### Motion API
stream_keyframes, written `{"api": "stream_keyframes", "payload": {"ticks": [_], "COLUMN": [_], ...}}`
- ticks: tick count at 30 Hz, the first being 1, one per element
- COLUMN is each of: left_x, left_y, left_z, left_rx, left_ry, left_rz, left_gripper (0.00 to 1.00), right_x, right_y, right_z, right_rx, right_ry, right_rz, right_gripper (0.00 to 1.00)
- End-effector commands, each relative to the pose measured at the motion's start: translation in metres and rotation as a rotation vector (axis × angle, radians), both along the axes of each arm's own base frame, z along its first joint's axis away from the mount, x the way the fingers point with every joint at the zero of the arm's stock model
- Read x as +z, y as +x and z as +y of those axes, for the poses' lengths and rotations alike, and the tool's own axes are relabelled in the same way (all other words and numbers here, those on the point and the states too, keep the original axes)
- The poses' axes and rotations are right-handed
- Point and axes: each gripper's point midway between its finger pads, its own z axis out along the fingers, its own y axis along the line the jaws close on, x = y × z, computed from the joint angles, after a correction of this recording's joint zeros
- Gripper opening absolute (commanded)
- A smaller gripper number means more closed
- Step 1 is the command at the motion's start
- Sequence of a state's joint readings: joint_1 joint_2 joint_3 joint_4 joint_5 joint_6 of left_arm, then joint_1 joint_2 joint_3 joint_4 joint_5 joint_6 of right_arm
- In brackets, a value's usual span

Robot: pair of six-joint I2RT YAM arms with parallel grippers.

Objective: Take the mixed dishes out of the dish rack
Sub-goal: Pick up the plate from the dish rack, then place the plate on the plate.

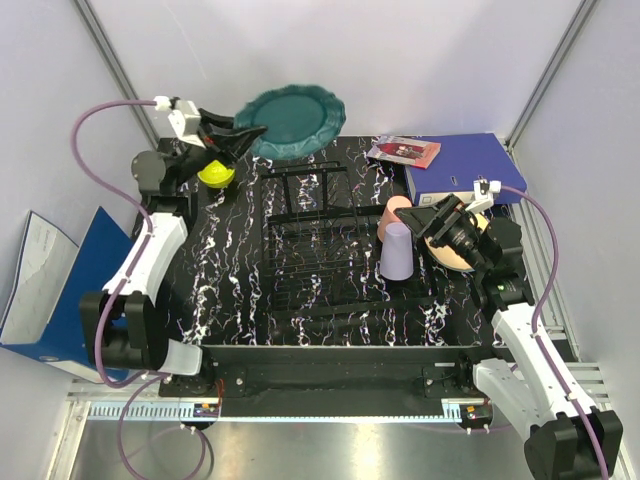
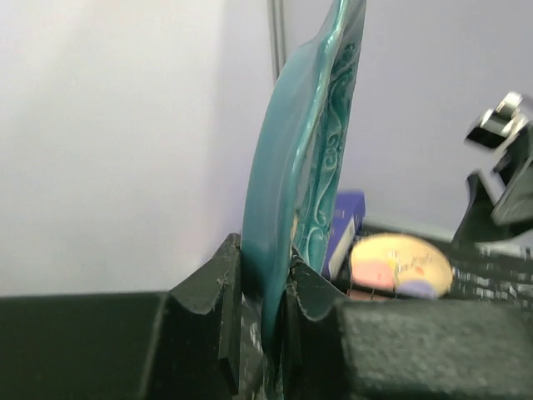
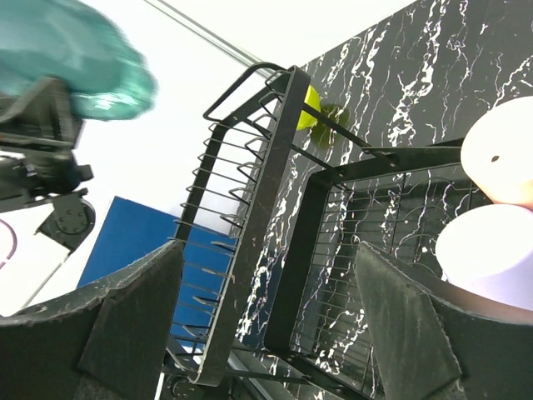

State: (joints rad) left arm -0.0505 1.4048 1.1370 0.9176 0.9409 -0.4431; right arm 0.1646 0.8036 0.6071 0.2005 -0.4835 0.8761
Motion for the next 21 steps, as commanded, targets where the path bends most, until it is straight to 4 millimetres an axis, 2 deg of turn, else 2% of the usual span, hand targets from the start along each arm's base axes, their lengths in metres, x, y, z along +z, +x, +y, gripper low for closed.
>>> {"api": "stream_keyframes", "payload": {"ticks": [1,4,5,6,7,8,9,10,11,12,14,15,16,17,19,21], "left_x": [0.143,0.155,0.149,0.155,0.155,0.145,0.147,0.142,0.133,0.123,0.107,0.102,0.097,0.08,0.063,0.037], "left_y": [-0.099,-0.132,-0.133,-0.139,-0.139,-0.122,-0.121,-0.112,-0.094,-0.086,-0.078,-0.074,-0.073,-0.067,-0.059,-0.056], "left_z": [0.015,0.011,0.01,0.01,0.01,0.009,0.009,0.007,0.003,-0.006,-0.015,-0.015,-0.014,-0.014,-0.014,-0.021], "left_rx": [-0.034,-0.097,-0.103,-0.12,-0.121,-0.109,-0.098,-0.082,-0.036,-0.041,-0.027,-0.007,0.011,0.033,0.066,0.05], "left_ry": [-0.263,-0.362,-0.389,-0.452,-0.475,-0.5,-0.522,-0.512,-0.475,-0.431,-0.39,-0.401,-0.418,-0.435,-0.449,-0.442], "left_rz": [-0.429,-0.429,-0.393,-0.322,-0.272,-0.108,-0.035,0.055,0.23,0.318,0.489,0.536,0.585,0.696,0.811,0.967], "left_gripper": [0.0,0.0,0.0,0.0,0.0,0.0,0.0,0.0,0.0,0.0,0.0,0.0,0.0,0.0,0.0,0.0], "right_x": [0.032,0.046,0.05,0.062,0.062,0.067,0.081,0.08,0.083,0.097,0.104,0.116,0.119,0.124,0.136,0.141], "right_y": [-0.002,-0.004,-0.004,-0.003,-0.003,-0.003,-0.002,-0.003,-0.003,-0.005,-0.007,-0.011,-0.013,-0.017,-0.023,-0.031], "right_z": [0.004,0.004,0.004,0.001,0.0,-0.002,-0.004,-0.005,-0.006,-0.008,-0.01,-0.01,-0.01,-0.009,-0.006,0.001], "right_rx": [0.016,0.018,0.012,-0.005,-0.016,-0.024,-0.039,-0.044,-0.048,-0.061,-0.069,-0.067,-0.064,-0.049,-0.021,0.031], "right_ry": [0.038,0.064,0.071,0.077,0.068,0.06,0.058,0.036,0.026,0.023,0.012,0.015,0.013,0.012,0.02,0.032], "right_rz": [-0.088,-0.105,-0.109,-0.125,-0.107,-0.109,-0.127,-0.113,-0.113,-0.138,-0.144,-0.173,-0.176,-0.188,-0.211,-0.219], "right_gripper": [0.91,0.86,0.86,0.86,0.86,0.86,0.86,0.86,0.86,0.87,0.87,0.87,0.88,0.88,0.88,0.89]}}
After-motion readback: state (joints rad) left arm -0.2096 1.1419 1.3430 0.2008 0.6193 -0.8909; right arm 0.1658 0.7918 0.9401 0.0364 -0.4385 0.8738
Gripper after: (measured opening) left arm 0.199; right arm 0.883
